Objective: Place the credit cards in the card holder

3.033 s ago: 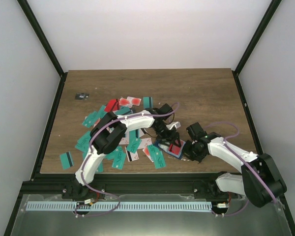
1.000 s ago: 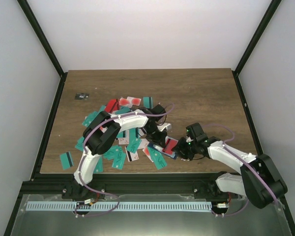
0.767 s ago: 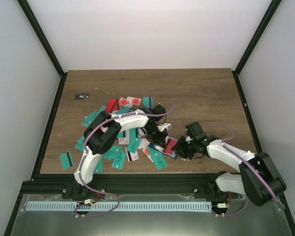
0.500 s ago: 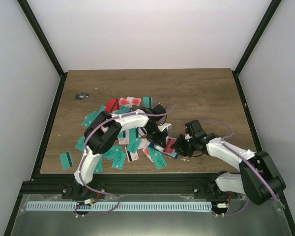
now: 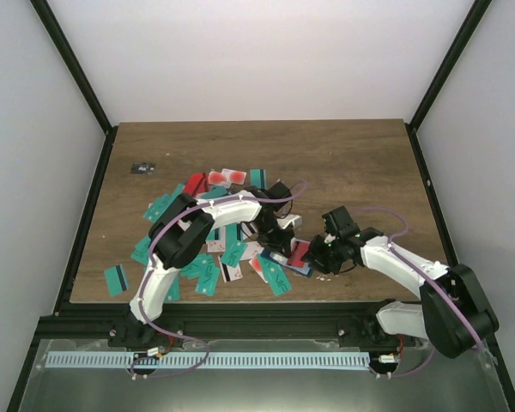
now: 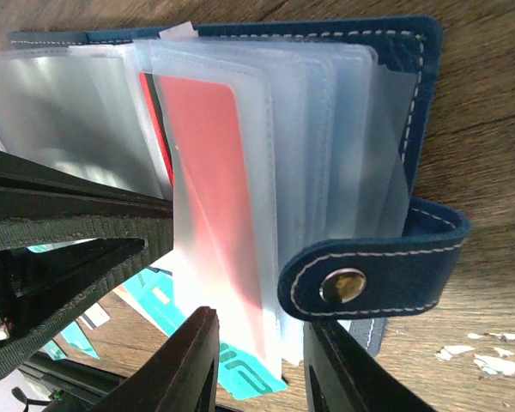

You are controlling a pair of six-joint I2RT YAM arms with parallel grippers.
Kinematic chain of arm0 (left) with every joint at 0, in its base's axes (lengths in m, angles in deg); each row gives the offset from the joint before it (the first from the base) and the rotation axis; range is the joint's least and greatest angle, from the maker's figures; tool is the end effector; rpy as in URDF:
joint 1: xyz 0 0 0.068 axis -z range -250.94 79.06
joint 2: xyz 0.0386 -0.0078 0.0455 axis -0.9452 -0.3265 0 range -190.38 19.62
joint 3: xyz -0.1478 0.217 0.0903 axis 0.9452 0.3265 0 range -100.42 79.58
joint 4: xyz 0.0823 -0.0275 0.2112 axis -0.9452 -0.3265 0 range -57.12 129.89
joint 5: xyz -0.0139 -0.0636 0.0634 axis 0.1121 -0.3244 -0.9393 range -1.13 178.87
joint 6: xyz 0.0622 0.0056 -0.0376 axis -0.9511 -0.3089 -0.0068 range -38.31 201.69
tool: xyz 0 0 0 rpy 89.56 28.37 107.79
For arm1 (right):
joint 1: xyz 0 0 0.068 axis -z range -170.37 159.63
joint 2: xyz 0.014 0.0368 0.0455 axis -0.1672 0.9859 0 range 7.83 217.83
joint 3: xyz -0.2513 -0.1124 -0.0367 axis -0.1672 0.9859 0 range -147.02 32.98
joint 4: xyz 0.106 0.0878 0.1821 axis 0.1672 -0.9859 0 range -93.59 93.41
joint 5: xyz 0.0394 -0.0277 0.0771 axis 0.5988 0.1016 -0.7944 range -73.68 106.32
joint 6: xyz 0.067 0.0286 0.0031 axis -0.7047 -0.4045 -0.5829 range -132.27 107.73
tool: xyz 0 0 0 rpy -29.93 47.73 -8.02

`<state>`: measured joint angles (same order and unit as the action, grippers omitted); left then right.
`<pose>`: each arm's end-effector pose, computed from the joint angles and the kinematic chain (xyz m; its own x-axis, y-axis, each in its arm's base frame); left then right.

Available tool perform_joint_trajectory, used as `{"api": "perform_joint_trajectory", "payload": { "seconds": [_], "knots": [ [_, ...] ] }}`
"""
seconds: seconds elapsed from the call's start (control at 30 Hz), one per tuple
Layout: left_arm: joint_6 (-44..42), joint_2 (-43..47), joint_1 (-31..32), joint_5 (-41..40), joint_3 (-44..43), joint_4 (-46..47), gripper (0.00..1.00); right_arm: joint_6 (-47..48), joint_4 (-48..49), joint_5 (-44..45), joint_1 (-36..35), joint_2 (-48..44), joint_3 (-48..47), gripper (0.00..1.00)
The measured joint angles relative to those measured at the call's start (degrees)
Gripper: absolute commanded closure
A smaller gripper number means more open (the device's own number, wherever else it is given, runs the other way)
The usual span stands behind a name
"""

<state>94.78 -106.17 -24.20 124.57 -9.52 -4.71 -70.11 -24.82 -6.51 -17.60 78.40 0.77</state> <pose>0.2480 -0.3153 0.1330 -0.8073 0.5899 -0.0169 0.4818 0.6423 -0.5961 0.1521 0.1048 0.1652 -0.9073 0.4107 0.0899 0.3934 0.7541 0.5259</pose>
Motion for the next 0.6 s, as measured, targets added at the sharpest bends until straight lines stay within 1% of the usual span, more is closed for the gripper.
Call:
{"api": "perform_joint_trajectory", "payload": {
  "seconds": [0.23,0.6],
  "knots": [
    [0.1,-0.2,0.1,0.0,-0.3,0.0,0.96,0.9,-1.4,0.4,0.0,0.0,-0.2,0.68],
    [0.2,-0.2,0.1,0.0,-0.3,0.0,0.96,1.9,0.0,0.3,0.0,2.1,-1.2,0.68]
  ]
}}
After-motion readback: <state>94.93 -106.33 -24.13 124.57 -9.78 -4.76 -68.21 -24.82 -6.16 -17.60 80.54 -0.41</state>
